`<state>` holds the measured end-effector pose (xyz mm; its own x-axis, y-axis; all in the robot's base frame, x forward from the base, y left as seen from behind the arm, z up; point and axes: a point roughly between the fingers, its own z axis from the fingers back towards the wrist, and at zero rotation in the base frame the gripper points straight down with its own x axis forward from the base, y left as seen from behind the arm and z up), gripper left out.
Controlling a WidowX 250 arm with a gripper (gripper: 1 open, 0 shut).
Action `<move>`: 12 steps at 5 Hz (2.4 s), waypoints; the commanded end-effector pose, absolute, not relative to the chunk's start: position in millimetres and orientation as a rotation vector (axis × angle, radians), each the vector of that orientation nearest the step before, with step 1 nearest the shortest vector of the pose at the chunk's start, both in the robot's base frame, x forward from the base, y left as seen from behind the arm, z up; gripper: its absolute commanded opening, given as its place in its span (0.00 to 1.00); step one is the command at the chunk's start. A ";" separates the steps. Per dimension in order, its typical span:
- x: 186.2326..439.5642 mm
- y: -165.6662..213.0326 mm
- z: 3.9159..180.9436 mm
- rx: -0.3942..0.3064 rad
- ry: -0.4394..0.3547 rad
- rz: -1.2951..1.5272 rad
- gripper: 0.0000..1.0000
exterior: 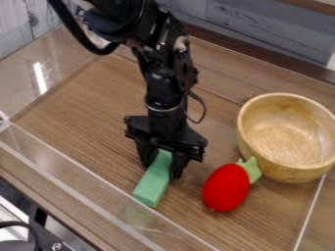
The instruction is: Put the green block in the brown bowl
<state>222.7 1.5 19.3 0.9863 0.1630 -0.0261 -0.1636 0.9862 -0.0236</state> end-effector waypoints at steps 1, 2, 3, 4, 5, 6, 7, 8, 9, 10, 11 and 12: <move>220.0 10.2 26.7 -0.027 -0.002 0.125 0.00; 228.2 20.9 30.2 -0.029 -0.012 0.142 0.00; 236.1 30.2 36.0 -0.034 -0.024 0.161 0.00; 234.1 32.5 50.5 -0.050 -0.041 0.130 0.00; 231.7 35.3 57.4 -0.057 -0.048 0.093 0.00; 233.9 21.9 71.9 -0.066 -0.058 0.074 0.00; 240.6 3.6 87.6 -0.076 -0.074 0.058 0.00; 242.4 -6.0 98.2 -0.082 -0.107 0.075 0.00; 239.5 -0.1 101.7 -0.075 -0.132 0.086 0.00; 243.6 4.6 101.8 -0.060 -0.154 0.082 0.00; 246.9 7.4 102.0 -0.048 -0.172 0.084 0.00; 254.1 11.4 101.2 -0.031 -0.186 0.131 0.00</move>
<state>244.8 8.6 89.3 0.9831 0.1249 0.1339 -0.1202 0.9918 -0.0424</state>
